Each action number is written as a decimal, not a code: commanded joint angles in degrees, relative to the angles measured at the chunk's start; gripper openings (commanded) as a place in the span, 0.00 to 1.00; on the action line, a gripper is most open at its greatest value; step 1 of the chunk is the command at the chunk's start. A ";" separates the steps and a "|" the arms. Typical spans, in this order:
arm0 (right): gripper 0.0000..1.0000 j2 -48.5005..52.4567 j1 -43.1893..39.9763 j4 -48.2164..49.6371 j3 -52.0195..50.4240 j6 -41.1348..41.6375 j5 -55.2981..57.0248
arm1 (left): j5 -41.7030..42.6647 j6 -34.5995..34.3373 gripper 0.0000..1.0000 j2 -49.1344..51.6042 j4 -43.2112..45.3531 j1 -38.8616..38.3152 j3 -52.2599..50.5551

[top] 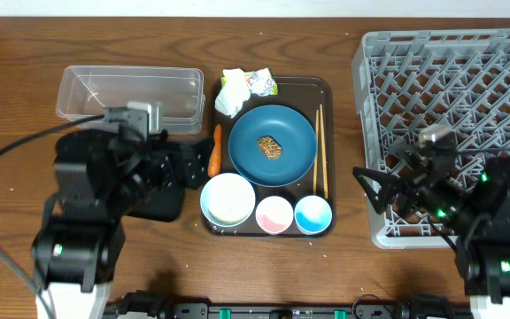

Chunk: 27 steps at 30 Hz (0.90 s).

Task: Sort waste into correct bins and load items into the dishwasher rack
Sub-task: 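Reach the left gripper to the pink cup and grasp it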

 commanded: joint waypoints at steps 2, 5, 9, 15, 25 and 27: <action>0.99 3.30 1.86 -1.31 1.01 1.70 -6.49 | 4.04 -1.31 0.98 4.90 0.20 -1.14 1.07; 0.99 5.29 1.86 -2.14 1.01 1.81 -2.80 | 1.88 -1.31 0.98 9.29 -2.14 -3.45 1.07; 0.99 6.82 1.86 -6.40 1.01 4.94 6.93 | -3.28 0.37 0.98 14.16 -4.92 -8.61 1.07; 0.99 6.91 1.86 -6.16 1.01 4.92 5.18 | -2.84 1.73 0.98 15.23 -0.35 -11.89 1.07; 0.99 6.93 1.86 -6.16 1.01 4.33 6.73 | -10.58 1.73 0.98 15.63 -0.13 -14.03 1.07; 0.99 6.99 1.86 -6.29 1.01 5.03 7.41 | -13.73 1.73 0.98 15.67 -1.64 -15.26 1.07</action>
